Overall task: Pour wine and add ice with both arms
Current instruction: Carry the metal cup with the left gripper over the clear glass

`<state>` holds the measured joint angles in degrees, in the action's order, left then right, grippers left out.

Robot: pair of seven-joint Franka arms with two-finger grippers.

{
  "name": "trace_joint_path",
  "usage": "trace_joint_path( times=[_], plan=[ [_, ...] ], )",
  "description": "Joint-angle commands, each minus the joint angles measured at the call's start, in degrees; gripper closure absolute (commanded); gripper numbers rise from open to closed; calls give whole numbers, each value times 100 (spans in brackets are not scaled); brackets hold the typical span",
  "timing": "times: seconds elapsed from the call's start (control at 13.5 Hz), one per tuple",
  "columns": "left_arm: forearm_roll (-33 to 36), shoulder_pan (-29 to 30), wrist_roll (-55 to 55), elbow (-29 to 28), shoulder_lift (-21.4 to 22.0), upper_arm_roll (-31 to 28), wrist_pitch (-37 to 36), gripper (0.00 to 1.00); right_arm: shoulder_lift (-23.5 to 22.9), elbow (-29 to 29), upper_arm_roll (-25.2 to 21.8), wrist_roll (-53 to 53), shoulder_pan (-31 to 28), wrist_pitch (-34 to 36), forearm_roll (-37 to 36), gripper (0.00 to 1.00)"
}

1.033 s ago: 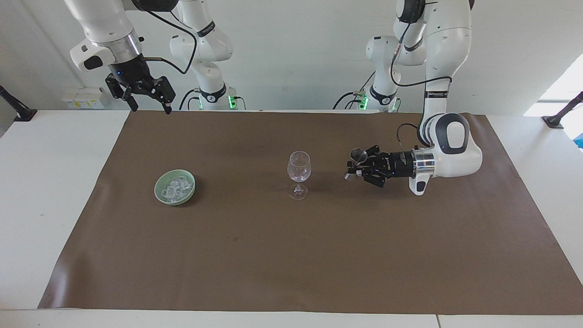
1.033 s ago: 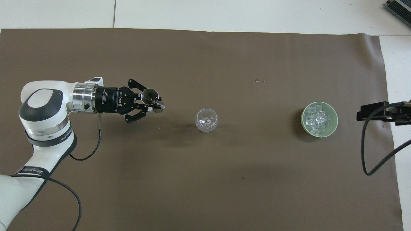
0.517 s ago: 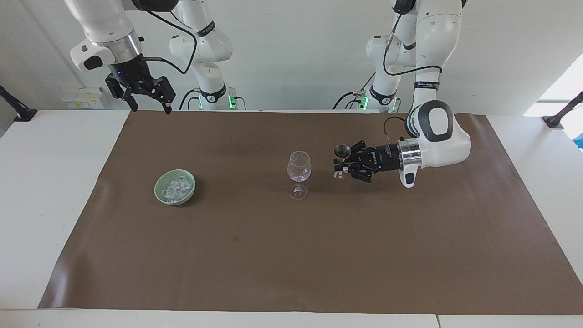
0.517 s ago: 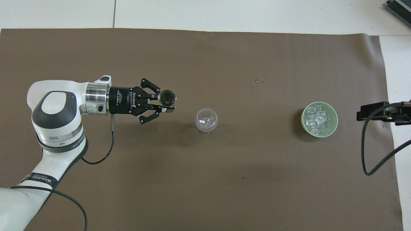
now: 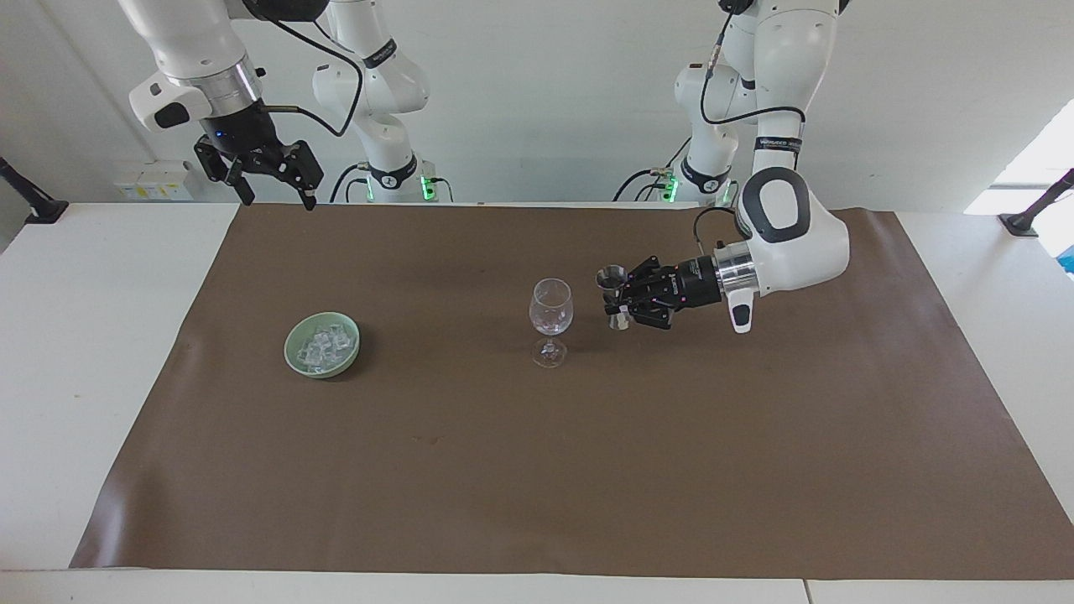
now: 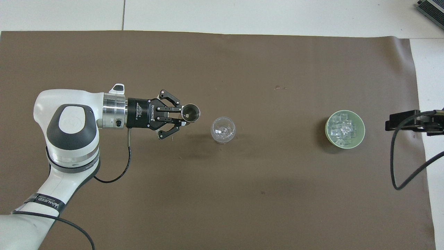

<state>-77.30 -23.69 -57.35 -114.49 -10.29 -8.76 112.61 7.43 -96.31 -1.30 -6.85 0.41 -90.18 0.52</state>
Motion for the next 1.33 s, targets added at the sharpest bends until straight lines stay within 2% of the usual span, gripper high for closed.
trace_joint_path(
  times=[0.0,0.3,0.44,0.89,1.25],
  plan=[
    [197,-285,-451,-214,265,-99,454,100,74,-29,7,123,-5,80,-25,0],
    [531,-479,-838,-197,282,-108,858,100,65,-29,7,123,-5,80,-25,0],
    [996,-611,-989,-152,326,-117,1069,100,65,-29,7,131,-5,80,-25,0],
    [1384,-865,-1208,-109,361,-125,1395,100,65,-29,7,132,-5,80,-25,0],
    [2033,-1067,-1639,49,361,-125,1553,100,65,-29,7,131,-5,80,-25,0]
  ],
)
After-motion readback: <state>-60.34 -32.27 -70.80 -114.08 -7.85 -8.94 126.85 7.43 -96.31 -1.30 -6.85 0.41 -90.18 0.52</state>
